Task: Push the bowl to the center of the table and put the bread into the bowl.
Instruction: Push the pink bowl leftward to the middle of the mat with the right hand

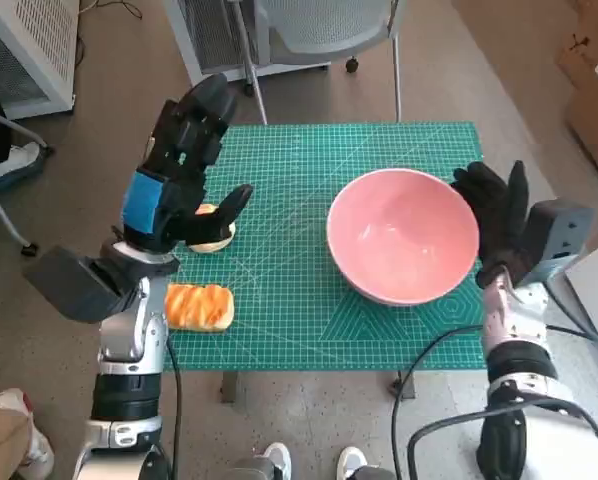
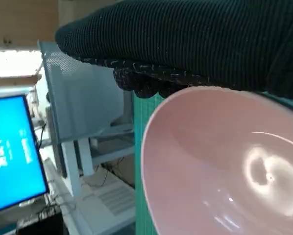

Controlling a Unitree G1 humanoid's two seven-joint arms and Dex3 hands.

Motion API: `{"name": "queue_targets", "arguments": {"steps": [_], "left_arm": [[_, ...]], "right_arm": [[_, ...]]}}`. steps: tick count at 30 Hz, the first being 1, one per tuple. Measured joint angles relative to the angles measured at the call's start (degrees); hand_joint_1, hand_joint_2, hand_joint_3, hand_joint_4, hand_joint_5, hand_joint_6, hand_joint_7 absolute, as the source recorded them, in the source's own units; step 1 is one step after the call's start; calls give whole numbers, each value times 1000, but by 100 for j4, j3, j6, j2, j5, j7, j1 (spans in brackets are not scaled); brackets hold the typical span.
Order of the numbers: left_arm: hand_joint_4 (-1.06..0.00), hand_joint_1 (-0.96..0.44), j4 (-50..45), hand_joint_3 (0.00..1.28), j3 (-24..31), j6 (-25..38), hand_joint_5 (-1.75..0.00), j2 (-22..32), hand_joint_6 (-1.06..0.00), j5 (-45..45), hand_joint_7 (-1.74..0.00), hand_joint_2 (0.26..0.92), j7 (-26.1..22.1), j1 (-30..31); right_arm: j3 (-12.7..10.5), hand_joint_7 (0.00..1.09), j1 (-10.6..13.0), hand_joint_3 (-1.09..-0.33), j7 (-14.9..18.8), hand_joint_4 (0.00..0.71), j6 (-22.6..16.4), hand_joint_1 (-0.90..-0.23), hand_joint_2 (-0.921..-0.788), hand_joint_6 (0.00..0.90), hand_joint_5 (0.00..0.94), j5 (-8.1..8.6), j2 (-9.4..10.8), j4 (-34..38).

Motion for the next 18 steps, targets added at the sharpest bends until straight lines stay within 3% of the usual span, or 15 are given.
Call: {"name": "queue_targets", "arguments": {"steps": [18], "left_arm": [[1, -213, -117, 702, 8, -6, -205, 0, 1, 27, -578, 603, 168, 166]], "right_arm": [[65, 3, -339, -760, -12, 265, 1, -581, -921, 378, 5, -6, 425, -16]]}}
